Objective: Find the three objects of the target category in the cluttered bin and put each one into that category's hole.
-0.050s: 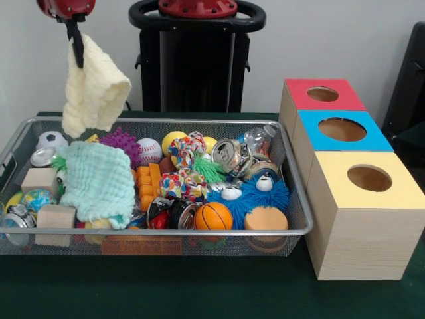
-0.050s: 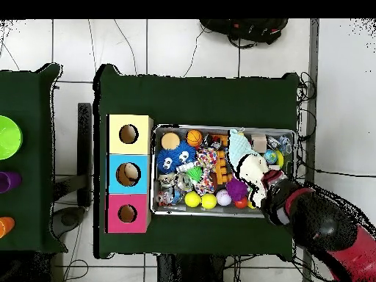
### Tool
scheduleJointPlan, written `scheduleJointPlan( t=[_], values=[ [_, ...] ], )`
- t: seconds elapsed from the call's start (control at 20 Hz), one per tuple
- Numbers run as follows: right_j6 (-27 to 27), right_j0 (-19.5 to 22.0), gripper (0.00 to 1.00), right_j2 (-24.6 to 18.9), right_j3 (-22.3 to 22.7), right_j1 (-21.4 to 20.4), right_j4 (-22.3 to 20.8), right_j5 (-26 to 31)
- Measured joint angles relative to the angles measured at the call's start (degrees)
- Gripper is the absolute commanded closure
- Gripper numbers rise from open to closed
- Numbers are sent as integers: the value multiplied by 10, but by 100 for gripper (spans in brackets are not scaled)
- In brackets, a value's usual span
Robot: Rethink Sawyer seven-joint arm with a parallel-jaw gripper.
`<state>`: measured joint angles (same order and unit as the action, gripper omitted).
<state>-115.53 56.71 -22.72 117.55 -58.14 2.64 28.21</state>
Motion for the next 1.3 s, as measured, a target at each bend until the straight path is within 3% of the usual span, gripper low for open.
scheduleJointPlan(
  t=[1.3],
  values=[
    [0,-1,100,-8,-2,0,-6,0]
  ],
)
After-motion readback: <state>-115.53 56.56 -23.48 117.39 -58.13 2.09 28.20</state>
